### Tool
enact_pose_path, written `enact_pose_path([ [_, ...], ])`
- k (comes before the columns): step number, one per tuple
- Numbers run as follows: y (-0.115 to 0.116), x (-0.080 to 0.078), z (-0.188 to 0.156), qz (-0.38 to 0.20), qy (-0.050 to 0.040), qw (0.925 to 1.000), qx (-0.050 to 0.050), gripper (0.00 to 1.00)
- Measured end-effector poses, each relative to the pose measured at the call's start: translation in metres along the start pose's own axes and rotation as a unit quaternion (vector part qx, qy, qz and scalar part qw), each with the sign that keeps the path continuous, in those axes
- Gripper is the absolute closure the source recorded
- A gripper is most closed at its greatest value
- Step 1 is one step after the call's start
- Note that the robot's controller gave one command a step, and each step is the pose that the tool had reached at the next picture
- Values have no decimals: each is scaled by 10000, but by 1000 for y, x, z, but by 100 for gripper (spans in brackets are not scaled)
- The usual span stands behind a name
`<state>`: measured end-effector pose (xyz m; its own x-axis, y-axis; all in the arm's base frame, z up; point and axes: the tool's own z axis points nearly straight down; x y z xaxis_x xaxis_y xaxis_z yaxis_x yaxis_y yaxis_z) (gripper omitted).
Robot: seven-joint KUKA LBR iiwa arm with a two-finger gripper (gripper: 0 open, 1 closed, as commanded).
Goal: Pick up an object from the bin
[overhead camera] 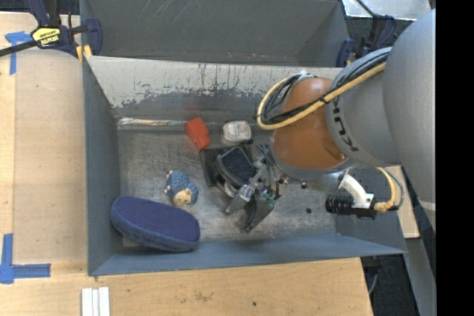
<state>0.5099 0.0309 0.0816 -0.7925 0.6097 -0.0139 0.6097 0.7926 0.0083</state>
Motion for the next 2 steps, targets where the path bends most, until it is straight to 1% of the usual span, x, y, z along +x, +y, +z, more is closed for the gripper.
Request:
enact_pose_path([
  [1,0,-2,-2,10,-36,10000,-10,100],
  [2,0,-4,-77,-1,62,10000,40,100],
])
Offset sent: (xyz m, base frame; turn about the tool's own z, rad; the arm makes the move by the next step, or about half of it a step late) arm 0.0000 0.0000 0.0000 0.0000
